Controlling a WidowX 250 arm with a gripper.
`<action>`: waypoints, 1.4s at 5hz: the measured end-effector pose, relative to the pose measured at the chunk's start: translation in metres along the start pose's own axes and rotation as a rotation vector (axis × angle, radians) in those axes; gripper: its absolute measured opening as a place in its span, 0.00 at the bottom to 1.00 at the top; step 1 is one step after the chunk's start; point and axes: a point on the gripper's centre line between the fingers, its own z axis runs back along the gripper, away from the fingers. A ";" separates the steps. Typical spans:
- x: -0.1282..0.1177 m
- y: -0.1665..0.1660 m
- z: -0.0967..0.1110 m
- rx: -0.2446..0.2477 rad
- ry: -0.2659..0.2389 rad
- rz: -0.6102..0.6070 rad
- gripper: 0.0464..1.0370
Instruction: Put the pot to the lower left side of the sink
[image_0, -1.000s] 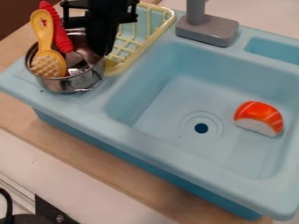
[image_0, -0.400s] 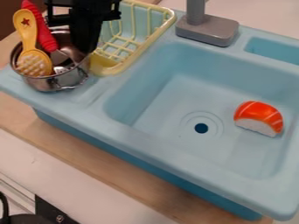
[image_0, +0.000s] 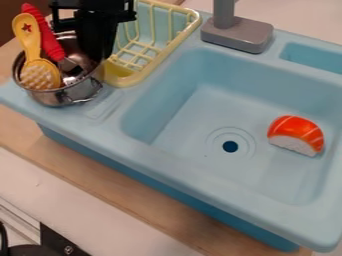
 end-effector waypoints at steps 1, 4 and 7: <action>0.001 0.000 0.001 0.005 -0.004 0.001 0.53; 0.010 -0.011 0.028 0.081 0.051 0.040 0.96; 0.036 0.002 0.041 0.092 0.094 -0.028 0.96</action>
